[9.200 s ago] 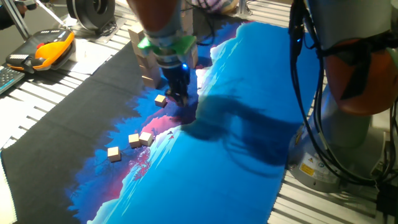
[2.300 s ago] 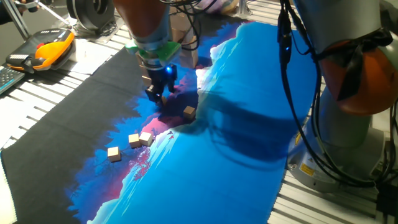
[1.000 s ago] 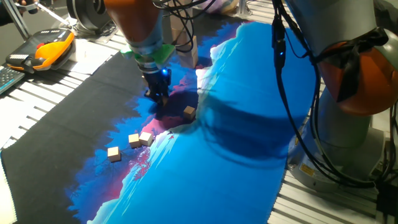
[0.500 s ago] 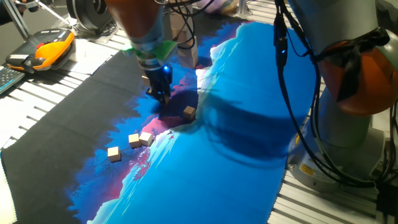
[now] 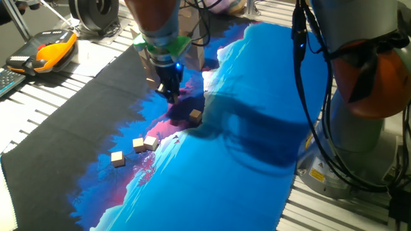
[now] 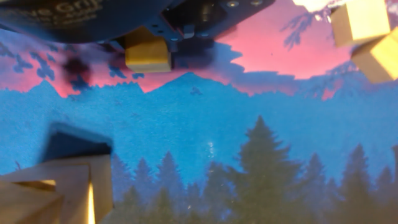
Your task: Stack the blocks in a vertical line of five
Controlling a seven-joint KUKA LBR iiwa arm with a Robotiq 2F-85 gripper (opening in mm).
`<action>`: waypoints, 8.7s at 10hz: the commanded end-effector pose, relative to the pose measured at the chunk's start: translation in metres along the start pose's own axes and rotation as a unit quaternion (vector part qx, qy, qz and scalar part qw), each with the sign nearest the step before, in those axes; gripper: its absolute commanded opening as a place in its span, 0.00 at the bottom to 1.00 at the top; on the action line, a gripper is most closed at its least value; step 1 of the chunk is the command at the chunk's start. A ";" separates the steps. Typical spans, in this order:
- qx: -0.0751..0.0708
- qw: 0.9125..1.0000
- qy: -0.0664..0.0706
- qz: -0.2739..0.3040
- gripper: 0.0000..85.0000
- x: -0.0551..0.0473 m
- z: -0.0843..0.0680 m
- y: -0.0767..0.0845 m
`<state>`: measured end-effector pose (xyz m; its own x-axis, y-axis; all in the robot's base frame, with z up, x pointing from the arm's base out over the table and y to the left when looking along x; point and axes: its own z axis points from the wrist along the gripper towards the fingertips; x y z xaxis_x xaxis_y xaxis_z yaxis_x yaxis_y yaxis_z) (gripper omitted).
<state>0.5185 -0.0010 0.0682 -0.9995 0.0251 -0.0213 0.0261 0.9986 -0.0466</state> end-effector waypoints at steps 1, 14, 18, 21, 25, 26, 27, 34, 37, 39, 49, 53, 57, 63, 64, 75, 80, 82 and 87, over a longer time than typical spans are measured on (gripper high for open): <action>-0.003 1.000 0.000 0.007 0.00 0.000 0.000 0.000; -0.032 0.996 0.078 -0.007 0.00 0.027 -0.020 0.001; -0.011 0.998 0.068 0.001 0.00 0.070 -0.014 0.021; -0.027 0.997 0.066 -0.005 0.00 0.083 -0.011 0.013; -0.024 0.998 0.058 -0.001 0.00 0.085 -0.007 0.010; -0.026 0.998 0.057 0.001 0.00 0.086 -0.005 0.011; -0.027 0.998 0.055 0.002 0.00 0.087 -0.002 0.011; -0.032 0.998 0.057 0.019 0.20 0.088 0.000 0.012; -0.026 0.997 0.057 0.033 0.40 0.088 0.000 0.012; -0.024 0.997 0.057 0.039 0.40 0.088 -0.001 0.013; -0.042 0.994 0.063 0.073 0.60 0.081 -0.034 0.027; -0.061 0.994 0.084 0.041 0.00 0.079 -0.034 0.025; -0.076 0.992 0.085 0.044 0.00 0.079 -0.034 0.025; -0.078 0.993 0.065 0.064 0.00 0.079 -0.034 0.025; -0.045 0.994 0.062 0.073 0.00 0.079 -0.034 0.025; -0.074 0.996 -0.008 0.040 0.00 0.079 -0.034 0.025; -0.091 0.994 -0.001 0.055 0.00 0.079 -0.034 0.025; -0.111 0.991 -0.002 0.081 0.20 0.079 -0.034 0.025; -0.110 0.988 -0.001 0.109 0.60 0.045 -0.065 0.085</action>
<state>0.4752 0.0775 0.1282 -0.9708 0.2396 -0.0080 0.2346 0.9562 0.1753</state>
